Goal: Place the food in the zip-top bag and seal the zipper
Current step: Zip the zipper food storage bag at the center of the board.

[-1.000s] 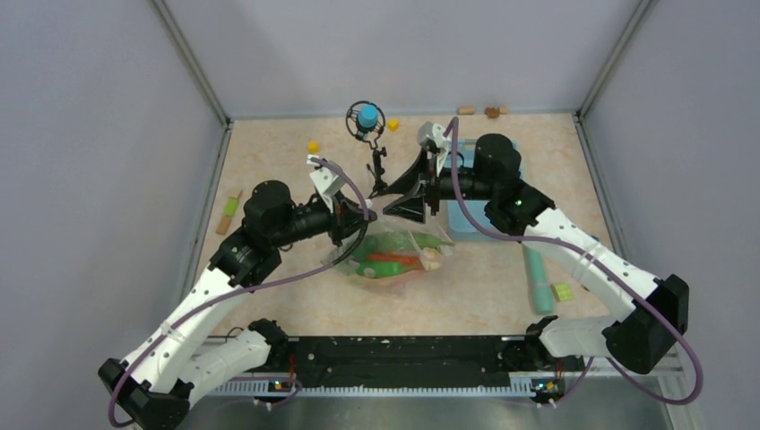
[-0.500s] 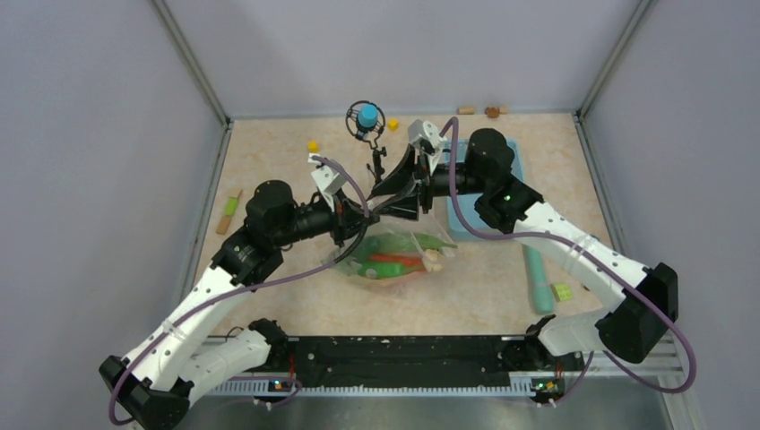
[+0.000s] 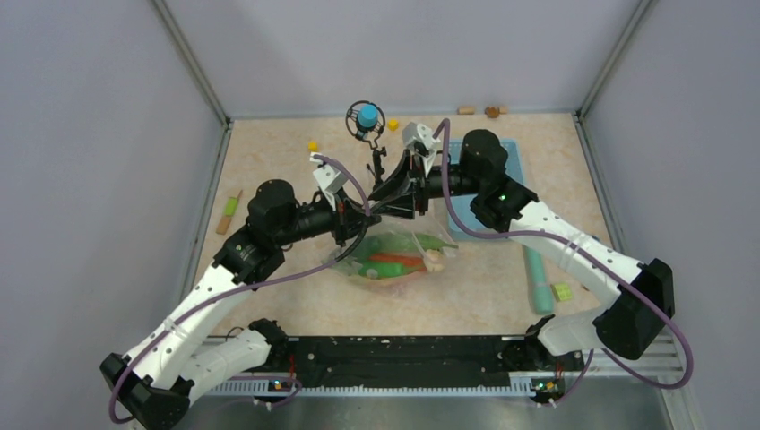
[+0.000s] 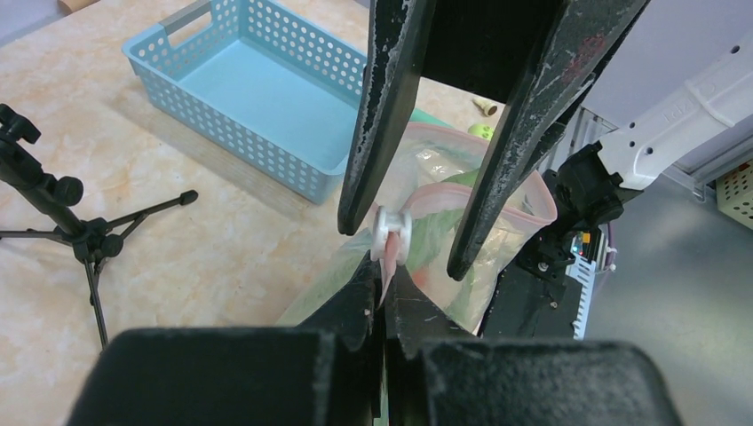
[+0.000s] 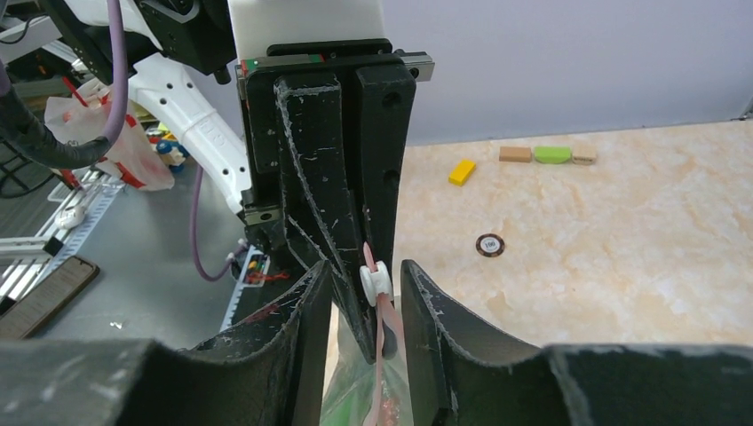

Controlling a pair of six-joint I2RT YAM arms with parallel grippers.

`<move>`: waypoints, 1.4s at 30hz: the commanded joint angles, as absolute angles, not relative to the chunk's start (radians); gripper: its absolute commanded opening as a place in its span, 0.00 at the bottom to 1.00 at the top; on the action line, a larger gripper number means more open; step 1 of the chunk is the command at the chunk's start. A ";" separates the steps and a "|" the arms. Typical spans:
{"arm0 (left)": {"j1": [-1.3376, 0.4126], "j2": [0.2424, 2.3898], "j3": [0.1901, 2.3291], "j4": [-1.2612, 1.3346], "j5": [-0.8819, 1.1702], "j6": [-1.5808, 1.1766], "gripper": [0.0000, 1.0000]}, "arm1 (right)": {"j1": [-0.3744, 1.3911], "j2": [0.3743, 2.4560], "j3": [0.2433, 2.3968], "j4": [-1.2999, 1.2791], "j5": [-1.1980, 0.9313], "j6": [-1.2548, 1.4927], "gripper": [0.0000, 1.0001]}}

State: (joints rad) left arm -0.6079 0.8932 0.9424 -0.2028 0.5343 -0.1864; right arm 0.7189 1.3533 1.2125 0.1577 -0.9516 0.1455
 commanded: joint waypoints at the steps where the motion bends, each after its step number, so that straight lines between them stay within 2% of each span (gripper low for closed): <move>1: -0.614 0.884 0.953 -0.114 0.540 -0.201 0.00 | 0.736 1.360 1.264 0.161 -0.963 0.117 0.32; 4: -0.614 0.882 0.953 -0.114 0.541 -0.201 0.00 | 0.741 1.364 1.269 0.144 -0.966 0.108 0.30; 8: -0.614 0.881 0.951 -0.109 0.546 -0.203 0.00 | 0.744 1.364 1.270 0.123 -0.960 0.100 0.13; 14: -0.615 0.862 0.943 -0.101 0.497 -0.222 0.00 | 0.744 1.355 1.276 0.024 -0.925 0.043 0.00; 22: -0.614 0.818 0.921 -0.070 0.341 -0.273 0.00 | 0.729 1.286 1.217 -0.156 -0.813 -0.054 0.00; 31: -0.614 0.820 0.919 -0.080 0.312 -0.273 0.00 | 0.695 1.229 1.172 -0.195 -0.754 -0.079 0.00; 34: -0.614 0.802 0.914 -0.093 0.228 -0.273 0.00 | 0.675 1.204 1.156 -0.221 -0.642 -0.083 0.00; 38: -0.615 0.779 0.892 -0.097 0.064 -0.290 0.00 | 0.652 1.155 1.116 -0.262 -0.362 -0.070 0.00; 42: -0.614 0.784 0.900 -0.114 -0.026 -0.291 0.00 | 0.647 1.095 1.075 -0.286 -0.247 -0.058 0.00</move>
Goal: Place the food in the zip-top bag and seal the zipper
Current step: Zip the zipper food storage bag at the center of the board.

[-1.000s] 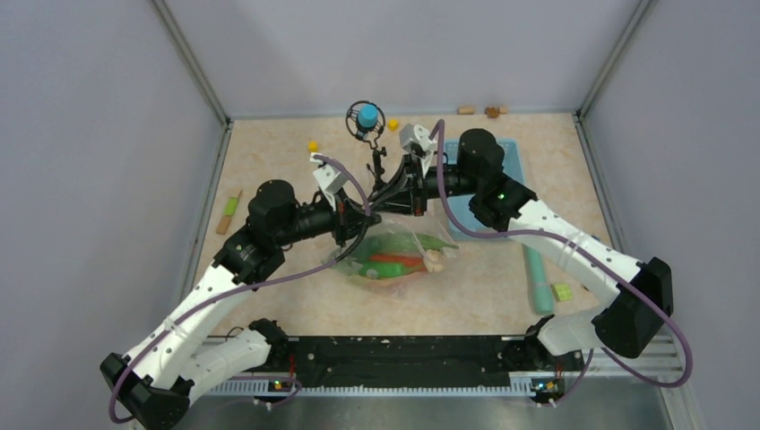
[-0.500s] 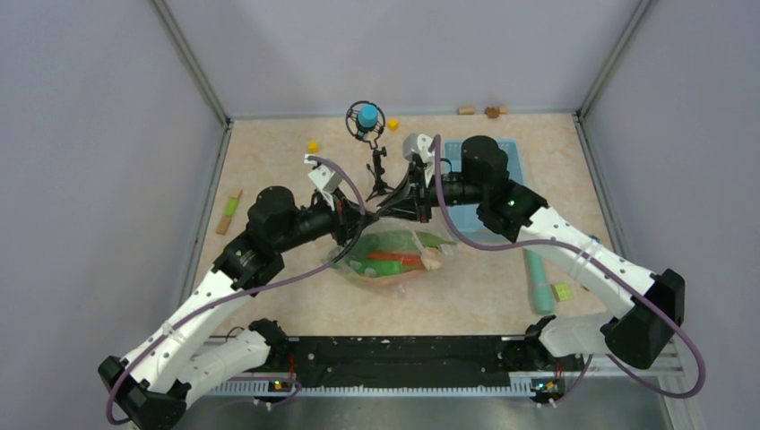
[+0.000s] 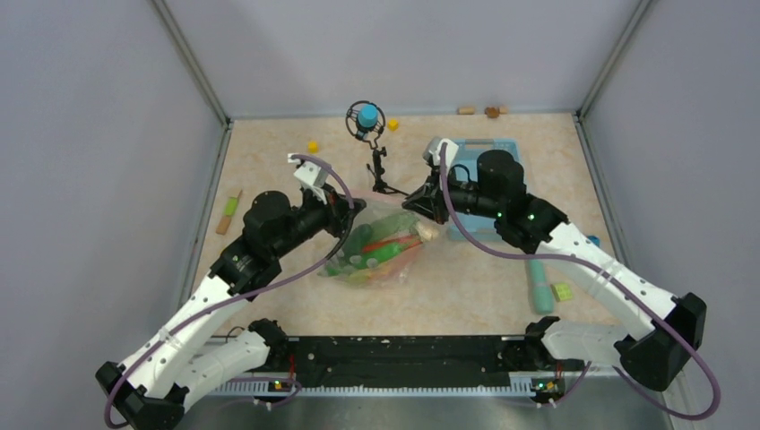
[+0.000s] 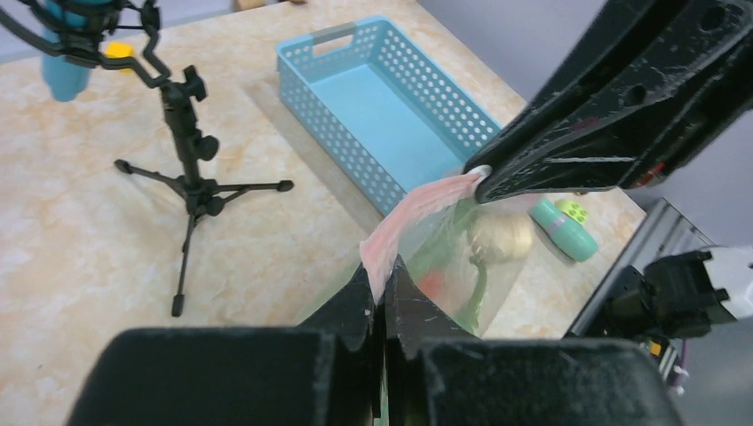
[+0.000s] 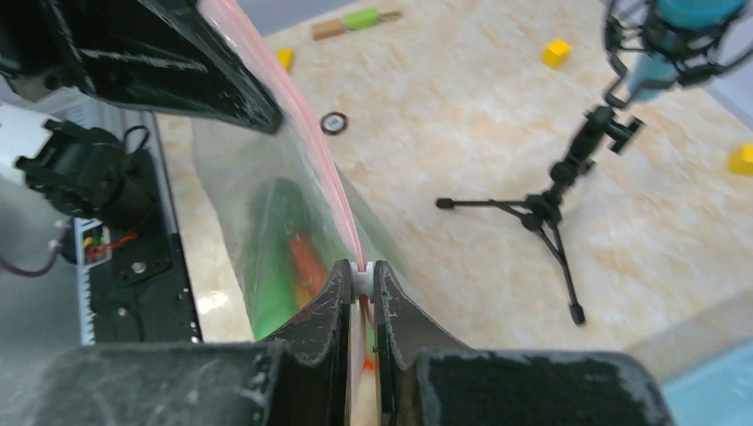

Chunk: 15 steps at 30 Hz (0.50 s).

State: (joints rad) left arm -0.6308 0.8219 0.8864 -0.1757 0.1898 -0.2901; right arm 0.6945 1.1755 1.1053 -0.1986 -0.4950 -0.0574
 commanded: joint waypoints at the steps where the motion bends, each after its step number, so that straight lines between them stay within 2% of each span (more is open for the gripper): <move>1: -0.614 0.786 0.900 -0.117 -0.041 -0.291 0.00 | 0.647 1.081 1.068 -0.294 -0.206 -0.046 0.00; 9: -0.614 0.776 0.900 -0.129 -0.117 -0.286 0.00 | 0.641 1.046 1.047 -0.386 0.181 0.058 0.00; 15: -0.614 0.746 0.902 -0.155 -0.199 -0.278 0.00 | 0.593 1.059 1.021 -0.408 0.300 0.095 0.00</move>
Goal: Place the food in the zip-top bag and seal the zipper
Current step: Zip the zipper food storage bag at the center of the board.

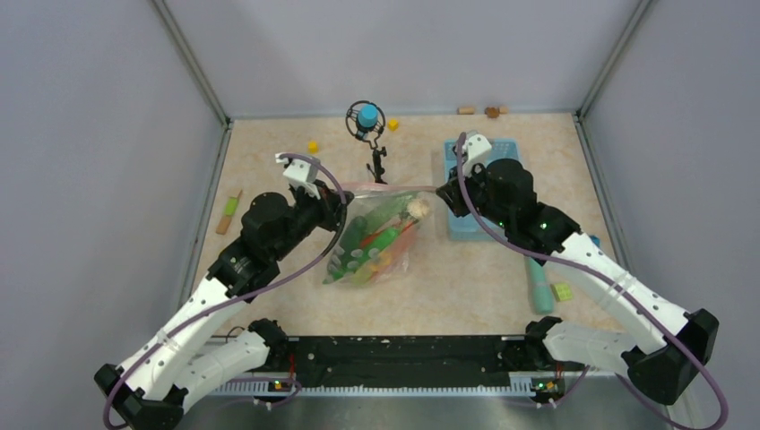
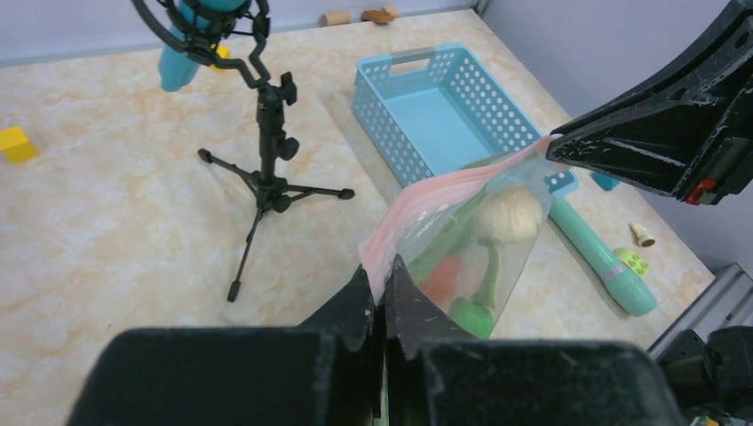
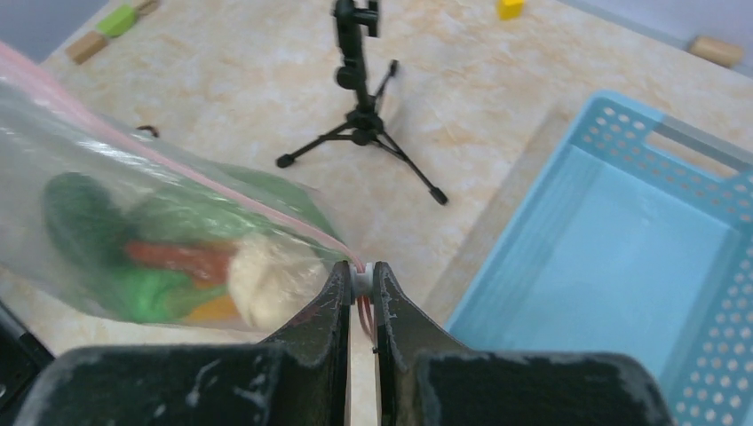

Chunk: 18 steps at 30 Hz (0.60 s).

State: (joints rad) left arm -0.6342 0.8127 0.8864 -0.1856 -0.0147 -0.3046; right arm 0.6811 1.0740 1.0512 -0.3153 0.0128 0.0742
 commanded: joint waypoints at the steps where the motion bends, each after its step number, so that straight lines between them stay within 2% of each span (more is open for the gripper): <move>1: -0.614 0.742 0.901 -0.157 -0.213 -0.278 0.00 | 0.584 1.059 1.015 -0.409 0.301 0.096 0.00; 11: -0.614 0.723 0.897 -0.160 -0.247 -0.267 0.00 | 0.565 1.053 0.987 -0.410 0.324 0.100 0.00; 18: -0.614 0.718 0.901 -0.159 -0.171 -0.272 0.00 | 0.565 0.990 0.967 -0.375 0.137 0.083 0.00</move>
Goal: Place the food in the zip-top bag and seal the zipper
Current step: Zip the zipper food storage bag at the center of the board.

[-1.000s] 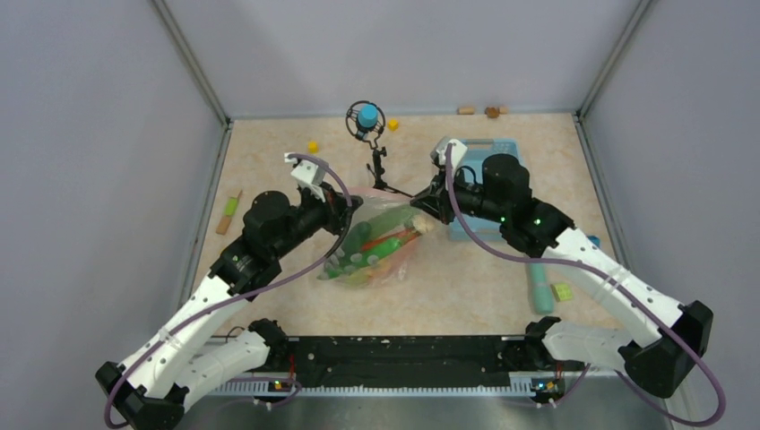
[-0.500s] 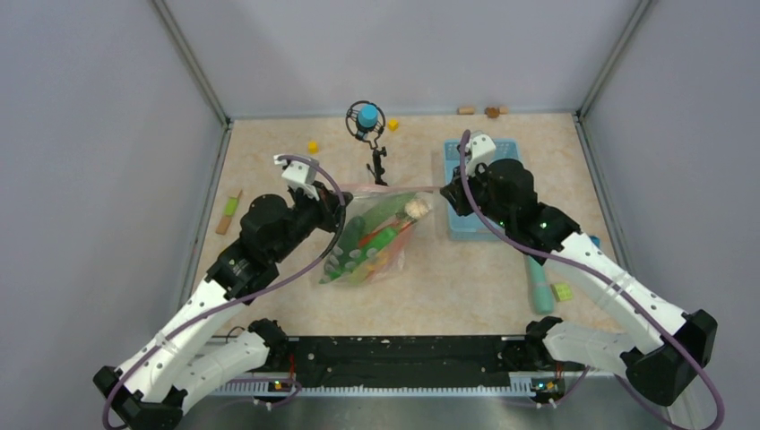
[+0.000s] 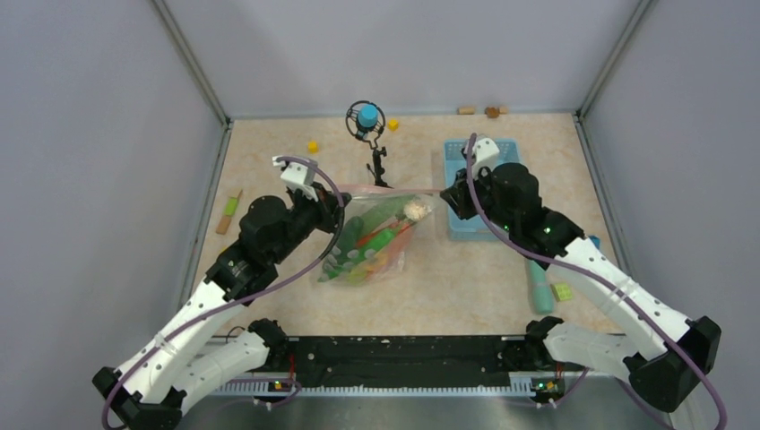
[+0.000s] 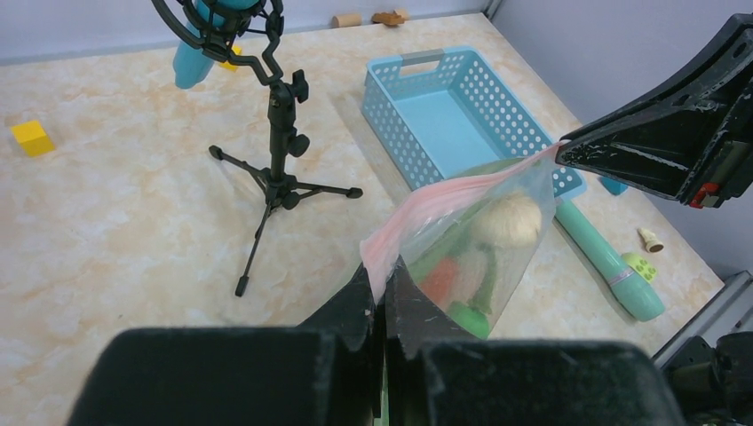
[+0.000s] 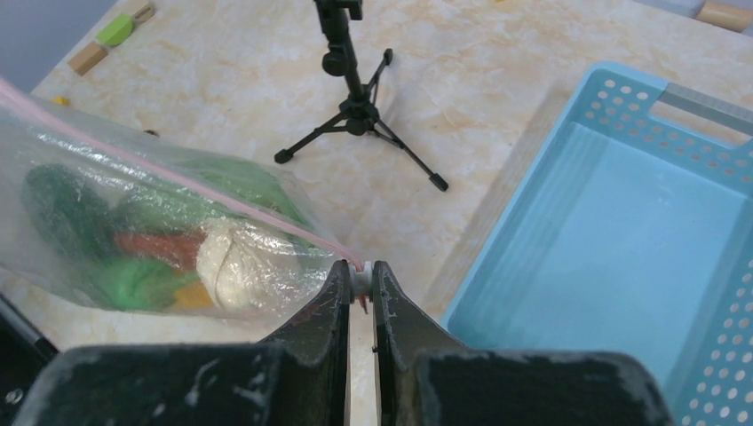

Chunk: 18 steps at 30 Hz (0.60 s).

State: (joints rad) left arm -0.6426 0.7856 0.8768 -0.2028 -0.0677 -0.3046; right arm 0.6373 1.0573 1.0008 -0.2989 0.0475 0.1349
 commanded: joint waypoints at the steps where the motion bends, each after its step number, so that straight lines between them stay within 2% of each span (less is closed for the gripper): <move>1: -0.614 0.715 0.902 -0.159 -0.154 -0.275 0.00 | 0.565 0.974 0.963 -0.366 0.104 0.079 0.00; 18: -0.614 0.621 0.943 -0.266 -0.005 -0.432 0.00 | 0.564 0.781 0.939 -0.320 -0.195 0.142 0.00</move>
